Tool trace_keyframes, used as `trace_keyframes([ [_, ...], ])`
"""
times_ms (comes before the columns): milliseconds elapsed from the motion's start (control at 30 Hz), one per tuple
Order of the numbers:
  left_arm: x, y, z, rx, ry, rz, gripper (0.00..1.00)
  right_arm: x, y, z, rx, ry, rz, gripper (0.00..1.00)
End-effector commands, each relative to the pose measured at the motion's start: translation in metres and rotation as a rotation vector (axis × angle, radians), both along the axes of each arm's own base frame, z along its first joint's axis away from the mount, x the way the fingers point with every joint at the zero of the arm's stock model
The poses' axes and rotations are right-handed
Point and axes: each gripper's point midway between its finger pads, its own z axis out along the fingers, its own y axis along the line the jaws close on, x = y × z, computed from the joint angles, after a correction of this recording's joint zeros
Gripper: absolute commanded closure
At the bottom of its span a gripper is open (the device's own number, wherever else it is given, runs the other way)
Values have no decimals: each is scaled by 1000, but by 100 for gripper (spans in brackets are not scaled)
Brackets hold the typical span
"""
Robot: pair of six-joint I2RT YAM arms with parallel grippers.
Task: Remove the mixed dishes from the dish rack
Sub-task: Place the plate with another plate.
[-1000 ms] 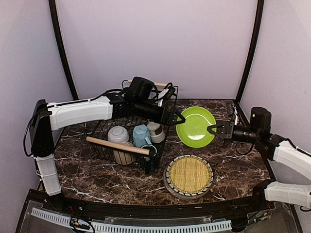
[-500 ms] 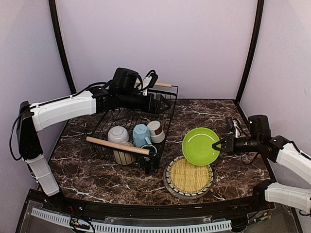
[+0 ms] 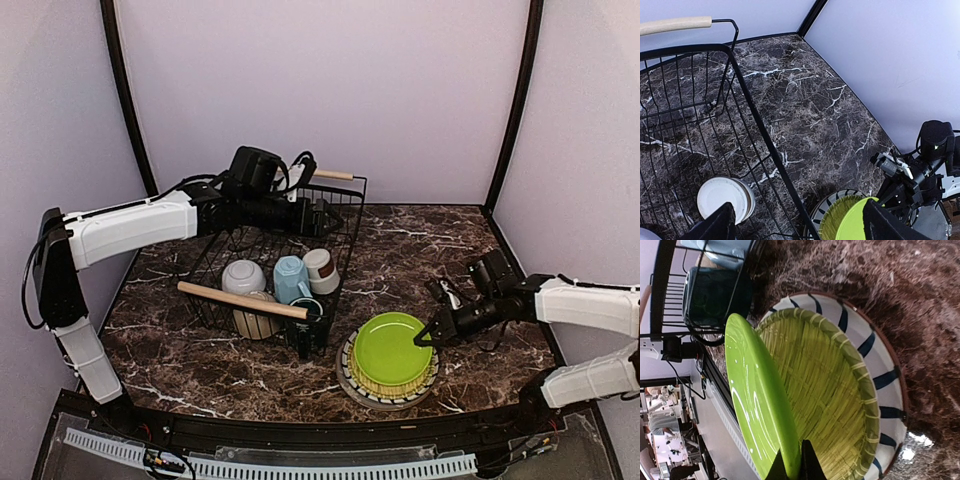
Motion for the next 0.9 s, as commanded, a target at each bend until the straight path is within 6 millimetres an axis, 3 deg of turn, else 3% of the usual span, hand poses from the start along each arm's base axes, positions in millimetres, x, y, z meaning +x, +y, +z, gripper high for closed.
trace_keyframes([
  [0, -5, 6, 14, -23, -13, 3, 13, 1, 23, 8, 38, -33, 86, 100],
  [100, -4, 7, 13, -20, -13, 4, 13, -1, 26, -2, 7, -14, 97, 100],
  [333, -4, 6, 13, -25, -6, -1, 13, 6, 15, -13, -100, -24, 51, 86],
  [567, -4, 7, 11, -19, -2, -2, 12, 8, 9, -11, -137, -43, 29, 60],
  [867, -3, 11, 7, 7, -4, 7, 12, 11, 1, -4, -162, -88, -7, 46],
])
